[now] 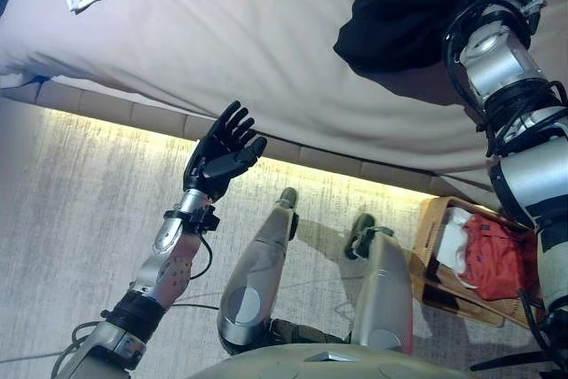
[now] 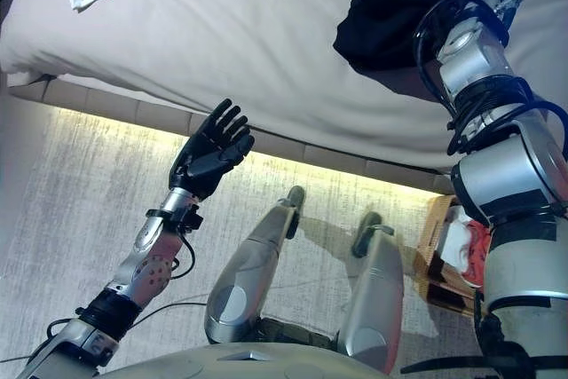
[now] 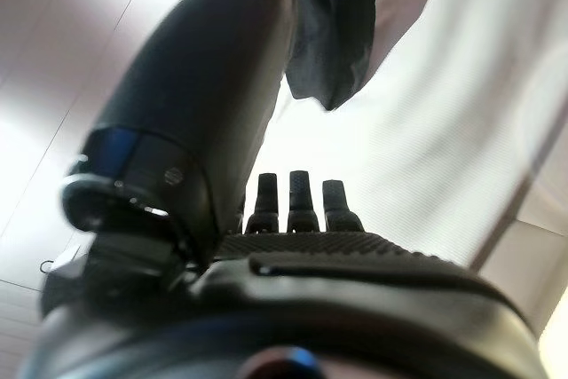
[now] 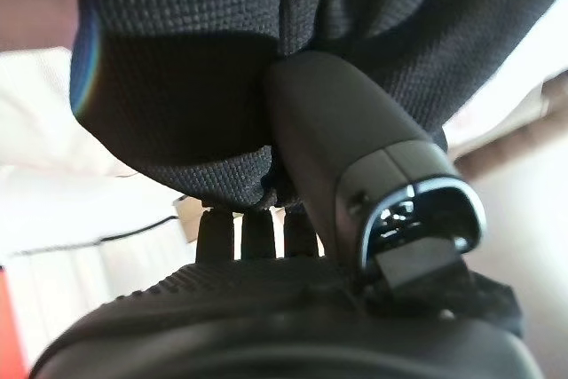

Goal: Pick up the clothes from the bed and place them into the basket

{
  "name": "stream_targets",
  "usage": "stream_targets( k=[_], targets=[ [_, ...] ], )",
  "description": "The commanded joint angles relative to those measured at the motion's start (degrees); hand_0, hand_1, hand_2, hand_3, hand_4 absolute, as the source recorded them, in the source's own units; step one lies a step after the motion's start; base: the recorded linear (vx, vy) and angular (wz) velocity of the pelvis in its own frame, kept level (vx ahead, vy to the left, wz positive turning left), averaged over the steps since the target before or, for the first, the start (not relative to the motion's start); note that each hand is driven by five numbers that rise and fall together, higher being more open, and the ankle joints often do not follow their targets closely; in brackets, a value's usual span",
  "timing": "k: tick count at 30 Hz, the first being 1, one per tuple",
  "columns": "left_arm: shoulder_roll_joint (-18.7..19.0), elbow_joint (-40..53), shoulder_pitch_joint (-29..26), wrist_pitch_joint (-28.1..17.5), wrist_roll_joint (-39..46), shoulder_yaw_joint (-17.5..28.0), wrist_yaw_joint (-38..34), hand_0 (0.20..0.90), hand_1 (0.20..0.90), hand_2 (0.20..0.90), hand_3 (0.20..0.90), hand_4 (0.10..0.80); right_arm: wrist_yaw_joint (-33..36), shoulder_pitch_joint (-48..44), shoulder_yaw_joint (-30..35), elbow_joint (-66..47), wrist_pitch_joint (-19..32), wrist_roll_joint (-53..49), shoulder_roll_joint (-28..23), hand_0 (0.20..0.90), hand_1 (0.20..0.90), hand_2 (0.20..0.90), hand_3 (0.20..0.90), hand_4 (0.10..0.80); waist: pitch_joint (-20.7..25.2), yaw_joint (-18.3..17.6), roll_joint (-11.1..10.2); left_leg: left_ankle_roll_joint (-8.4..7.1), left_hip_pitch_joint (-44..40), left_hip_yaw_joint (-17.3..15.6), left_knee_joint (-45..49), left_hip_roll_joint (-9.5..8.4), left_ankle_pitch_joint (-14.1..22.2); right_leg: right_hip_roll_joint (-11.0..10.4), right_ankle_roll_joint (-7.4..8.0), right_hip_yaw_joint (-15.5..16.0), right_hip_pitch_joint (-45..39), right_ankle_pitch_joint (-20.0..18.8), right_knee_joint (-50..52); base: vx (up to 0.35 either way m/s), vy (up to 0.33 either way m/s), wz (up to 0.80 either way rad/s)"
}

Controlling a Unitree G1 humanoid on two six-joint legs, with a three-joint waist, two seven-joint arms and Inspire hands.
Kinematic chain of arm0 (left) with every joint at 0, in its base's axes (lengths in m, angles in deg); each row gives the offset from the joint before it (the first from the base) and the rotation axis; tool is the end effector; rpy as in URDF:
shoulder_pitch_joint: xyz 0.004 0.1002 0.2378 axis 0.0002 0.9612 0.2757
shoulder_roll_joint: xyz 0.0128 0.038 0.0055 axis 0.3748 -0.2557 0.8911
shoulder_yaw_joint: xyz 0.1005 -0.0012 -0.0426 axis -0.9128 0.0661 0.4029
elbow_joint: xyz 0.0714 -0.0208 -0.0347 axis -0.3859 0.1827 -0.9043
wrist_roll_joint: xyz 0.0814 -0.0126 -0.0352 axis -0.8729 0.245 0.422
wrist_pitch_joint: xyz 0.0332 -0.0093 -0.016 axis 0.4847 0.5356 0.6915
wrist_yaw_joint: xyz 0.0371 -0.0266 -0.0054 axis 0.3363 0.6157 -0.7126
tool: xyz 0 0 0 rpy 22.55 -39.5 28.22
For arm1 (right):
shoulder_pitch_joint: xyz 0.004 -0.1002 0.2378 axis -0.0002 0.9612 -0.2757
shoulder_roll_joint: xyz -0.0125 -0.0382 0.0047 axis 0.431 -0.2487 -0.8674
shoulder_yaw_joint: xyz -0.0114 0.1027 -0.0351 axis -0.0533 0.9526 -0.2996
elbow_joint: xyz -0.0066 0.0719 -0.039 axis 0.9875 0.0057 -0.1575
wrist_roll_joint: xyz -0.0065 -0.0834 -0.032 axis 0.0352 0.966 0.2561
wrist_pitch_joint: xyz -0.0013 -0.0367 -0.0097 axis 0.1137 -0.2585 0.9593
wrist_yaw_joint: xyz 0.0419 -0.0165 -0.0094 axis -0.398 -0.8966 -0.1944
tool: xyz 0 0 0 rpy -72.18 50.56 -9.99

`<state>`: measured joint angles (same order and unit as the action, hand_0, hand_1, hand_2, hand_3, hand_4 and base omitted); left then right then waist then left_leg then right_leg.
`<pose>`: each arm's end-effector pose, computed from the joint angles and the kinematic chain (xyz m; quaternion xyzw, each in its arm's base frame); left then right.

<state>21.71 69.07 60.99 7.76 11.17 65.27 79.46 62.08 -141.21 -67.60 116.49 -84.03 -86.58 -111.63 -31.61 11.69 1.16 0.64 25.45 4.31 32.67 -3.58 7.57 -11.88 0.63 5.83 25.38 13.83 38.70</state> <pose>0.2086 0.1976 0.0402 -0.2254 -0.0351 -0.1062 0.9678 0.3568 -0.2470 0.2700 -0.4558 -0.0611 -0.3051 0.8339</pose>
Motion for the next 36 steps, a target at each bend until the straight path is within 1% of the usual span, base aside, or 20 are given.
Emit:
stream_targets(
  k=[1,3,5,7,10,11,14,15,16,18,19,21,22,25,27,31,34,36],
  targets=[
    [-1.27,0.56,-0.40,-3.00,-4.48,1.18,1.27,0.900,0.900,0.900,0.900,0.800,4.71,-0.95,-2.81,-8.45,4.94,2.87,-10.17,0.300,0.300,0.300,0.200,0.100,10.35,-2.16,-1.80,0.50,-9.19,-1.56,-3.07,2.51,4.41,3.26,-1.54,2.65,-11.02,-4.93,-13.37,0.104,0.032,-0.35],
    [-1.64,-0.04,-0.05,-2.14,-5.59,1.78,0.98,0.900,0.900,0.900,0.900,0.800,3.82,4.19,0.21,-12.05,5.87,2.26,-12.26,0.300,0.300,0.300,0.200,0.100,13.25,-4.54,-2.82,-0.08,-14.07,-3.30,-9.75,3.69,3.06,3.82,-0.16,0.61,-14.93,-7.25,-20.17,0.129,0.048,-0.61],
    [-1.84,-1.14,0.24,-1.74,-5.74,2.32,1.14,0.900,0.900,0.900,0.900,0.800,3.09,9.81,4.08,-14.74,7.28,2.95,-13.73,0.300,0.300,0.300,0.200,0.100,15.30,-6.37,-3.30,-0.29,-17.48,-4.41,-13.89,4.18,2.63,4.38,0.81,-1.34,-17.62,-8.80,-24.38,0.116,0.046,-0.36],
    [-2.02,-1.71,0.53,-1.12,-5.57,2.72,1.36,0.900,0.900,0.900,0.900,0.800,2.95,14.71,7.48,-17.02,7.66,3.78,-14.31,0.300,0.300,0.300,0.200,0.100,16.70,-7.71,-3.59,-0.46,-19.77,-5.19,-16.50,4.49,2.12,4.67,1.54,-2.54,-19.51,-10.07,-27.29,0.102,0.029,-0.26],
    [-3.31,-4.02,1.60,0.65,-5.62,3.77,1.35,0.900,0.900,0.900,0.900,0.800,2.16,23.79,13.45,-21.64,8.31,6.49,-14.49,0.300,0.300,0.300,0.200,0.100,19.42,-10.24,-3.65,-0.60,-23.70,-5.48,-21.31,4.66,1.03,5.10,3.10,-5.55,-21.76,-12.81,-31.54,0.112,0.044,-0.41],
    [-3.96,-5.28,1.99,1.10,-5.33,4.34,1.86,0.900,0.900,0.900,0.900,0.800,1.82,27.69,15.92,-23.59,8.26,7.38,-14.60,0.300,0.300,0.300,0.200,0.100,20.50,-11.37,-3.65,-0.55,-25.18,-5.72,-23.54,4.79,0.48,5.40,3.71,-7.35,-22.35,-14.13,-33.34,0.091,0.024,-0.42],
    [-5.21,-8.03,2.13,1.85,-4.44,5.47,3.45,0.900,0.900,0.900,0.900,0.800,1.81,34.89,21.25,-26.45,8.58,8.88,-14.81,0.300,0.300,0.300,0.200,0.100,22.04,-13.31,-3.66,-0.79,-28.03,-6.90,-28.25,5.48,-0.83,5.65,4.70,-8.91,-23.68,-16.41,-36.83,0.054,0.002,-0.47],
    [-5.24,-8.19,2.10,1.84,-4.39,5.43,3.57,0.900,0.900,0.900,0.900,0.800,1.88,35.35,21.62,-26.64,8.57,9.05,-14.83,0.300,0.300,0.300,0.200,0.100,22.08,-13.30,-3.68,-0.81,-28.26,-6.96,-28.61,5.51,-0.98,5.65,4.73,-8.95,-23.78,-16.55,-37.03,0.023,0.003,-0.40],
    [-6.09,-9.83,2.03,1.36,-4.43,6.48,4.40,0.900,0.900,0.900,0.900,0.800,1.91,39.19,24.64,-28.41,8.97,9.94,-15.18,0.300,0.300,0.300,0.200,0.100,22.65,-14.68,-3.59,-0.83,-29.37,-7.39,-30.65,5.78,-1.46,5.99,5.09,-9.98,-23.70,-17.24,-37.97,0.016,0.004,-0.28],
    [-6.22,-10.28,1.98,1.16,-4.55,6.63,4.68,0.900,0.900,0.900,0.900,0.800,1.99,40.68,25.87,-29.03,8.89,10.20,-15.28,0.300,0.300,0.300,0.200,0.100,22.82,-14.89,-3.61,-0.84,-29.83,-7.63,-31.42,5.88,-1.63,6.15,5.17,-10.34,-23.74,-17.45,-38.34,0.029,0.004,-0.37],
    [-6.96,-11.55,2.00,0.92,-5.29,8.29,5.26,0.900,0.900,0.900,0.900,0.800,2.80,46.99,30.70,-32.22,9.19,10.88,-15.29,0.300,0.300,0.300,0.200,0.100,23.54,-17.14,-3.45,-0.84,-31.02,-8.55,-33.57,6.21,-1.97,6.97,5.29,-11.69,-23.86,-17.88,-39.50,0.047,-0.002,-0.55],
    [-7.21,-12.60,1.85,0.69,-5.99,8.81,5.66,0.900,0.900,0.900,0.900,0.800,3.52,51.16,34.25,-34.73,8.87,11.29,-15.12,0.300,0.300,0.300,0.200,0.100,23.98,-18.32,-3.56,-0.86,-31.91,-9.63,-34.91,6.43,-2.18,7.64,5.26,-12.59,-24.02,-18.14,-40.36,0.039,-0.008,-0.39],
    [-7.22,-12.71,1.81,0.74,-6.12,8.80,5.71,0.900,0.900,0.900,0.900,0.800,3.61,51.71,34.74,-35.01,8.77,11.30,-15.09,0.300,0.300,0.300,0.200,0.100,24.04,-18.41,-3.58,-0.87,-32.01,-9.77,-35.06,6.46,-2.19,7.73,5.26,-12.72,-24.05,-18.15,-40.46,0.025,-0.007,-0.28],
    [-8.09,-14.31,1.30,0.67,-7.71,9.70,6.26,0.900,0.900,0.900,0.900,0.800,3.67,58.49,40.29,-38.06,8.98,12.12,-14.29,0.300,0.300,0.300,0.200,0.100,24.58,-20.59,-3.57,-0.76,-32.67,-11.18,-35.72,6.67,-1.99,8.70,5.25,-14.57,-23.93,-17.97,-40.53,0.033,-0.003,-0.17],
    [-8.63,-15.11,1.57,0.70,-8.69,10.41,6.56,0.900,0.900,0.900,0.900,0.800,3.23,64.02,44.41,-38.81,10.14,12.32,-13.99,0.300,0.300,0.300,0.200,0.100,24.81,-22.31,-3.57,-0.69,-33.26,-12.46,-35.58,6.87,-1.57,9.28,5.29,-15.86,-23.77,-17.63,-40.07,0.046,-0.002,-0.31],
    [-9.11,-15.90,1.70,1.13,-9.81,10.76,6.45,0.900,0.900,0.900,0.900,0.800,2.66,70.30,48.81,-38.57,10.78,12.19,-13.07,0.300,0.300,0.300,0.200,0.100,25.10,-23.92,-3.64,-0.66,-33.66,-14.30,-34.69,7.05,-0.87,9.75,5.37,-17.16,-23.62,-17.46,-39.76,0.039,-0.010,-0.18],
    [-9.22,-15.69,1.88,1.36,-10.41,10.47,6.21,0.900,0.900,0.900,0.900,0.800,1.50,72.86,50.27,-37.22,10.72,11.49,-12.10,0.300,0.300,0.300,0.200,0.100,24.95,-24.58,-3.47,-0.65,-34.10,-15.41,-34.50,7.08,-0.56,9.92,5.50,-17.65,-23.68,-17.75,-40.01,0.030,-0.012,-0.26],
    [-9.24,-15.79,1.82,1.69,-10.60,10.44,6.05,0.900,0.900,0.900,0.900,0.800,0.24,72.64,49.77,-35.35,10.29,10.75,-11.81,0.300,0.300,0.300,0.200,0.100,24.87,-24.65,-3.35,-0.70,-34.41,-15.86,-34.51,7.07,-0.45,9.87,5.62,-17.63,-23.76,-17.95,-40.24,0.019,-0.018,-0.24]
  ],
)
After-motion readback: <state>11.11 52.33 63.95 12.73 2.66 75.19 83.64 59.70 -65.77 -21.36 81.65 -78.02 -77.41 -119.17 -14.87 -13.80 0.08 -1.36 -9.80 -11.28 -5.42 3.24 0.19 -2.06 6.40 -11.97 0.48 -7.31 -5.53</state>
